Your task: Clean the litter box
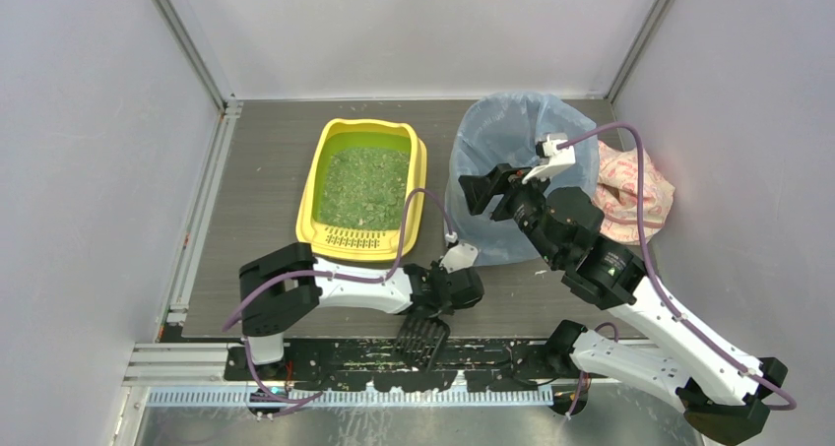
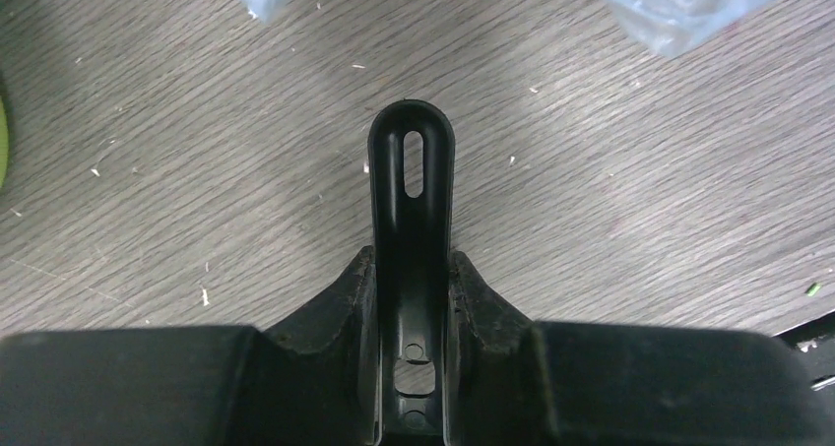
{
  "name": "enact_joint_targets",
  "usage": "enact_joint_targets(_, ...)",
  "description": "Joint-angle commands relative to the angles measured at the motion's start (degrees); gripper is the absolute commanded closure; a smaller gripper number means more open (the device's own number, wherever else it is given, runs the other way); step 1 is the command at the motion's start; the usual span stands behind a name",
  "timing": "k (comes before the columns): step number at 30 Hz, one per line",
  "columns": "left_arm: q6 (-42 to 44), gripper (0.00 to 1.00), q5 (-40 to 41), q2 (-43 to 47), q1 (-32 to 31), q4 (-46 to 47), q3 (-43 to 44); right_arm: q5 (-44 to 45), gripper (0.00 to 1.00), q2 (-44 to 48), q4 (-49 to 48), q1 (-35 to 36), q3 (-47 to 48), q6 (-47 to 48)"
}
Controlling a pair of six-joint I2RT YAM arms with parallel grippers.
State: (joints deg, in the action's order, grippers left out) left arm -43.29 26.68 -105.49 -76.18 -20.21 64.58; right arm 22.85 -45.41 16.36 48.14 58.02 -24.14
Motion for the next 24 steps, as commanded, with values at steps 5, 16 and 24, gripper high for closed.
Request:
enact_joint_targets(5, 3.1, 1.0, 5.1, 9.7, -0.9, -6.2, -0.3, 1.0, 0.26, 0.0, -2.4, 0.0, -0.1, -0.6)
enact_joint_targets(16, 13.6, 1.0, 2.5, 43.8, -2.2, -5.5, -7.3, -3.4, 0.24, 0.3, -3.7, 0.0, 0.6, -1.1)
enact_joint_targets(24, 28.8, 1.0, 2.1, 69.4, 0.5, -3.9, -8.0, -19.9, 0.17, 2.2, -9.0, -0.2, 2.0, -3.1)
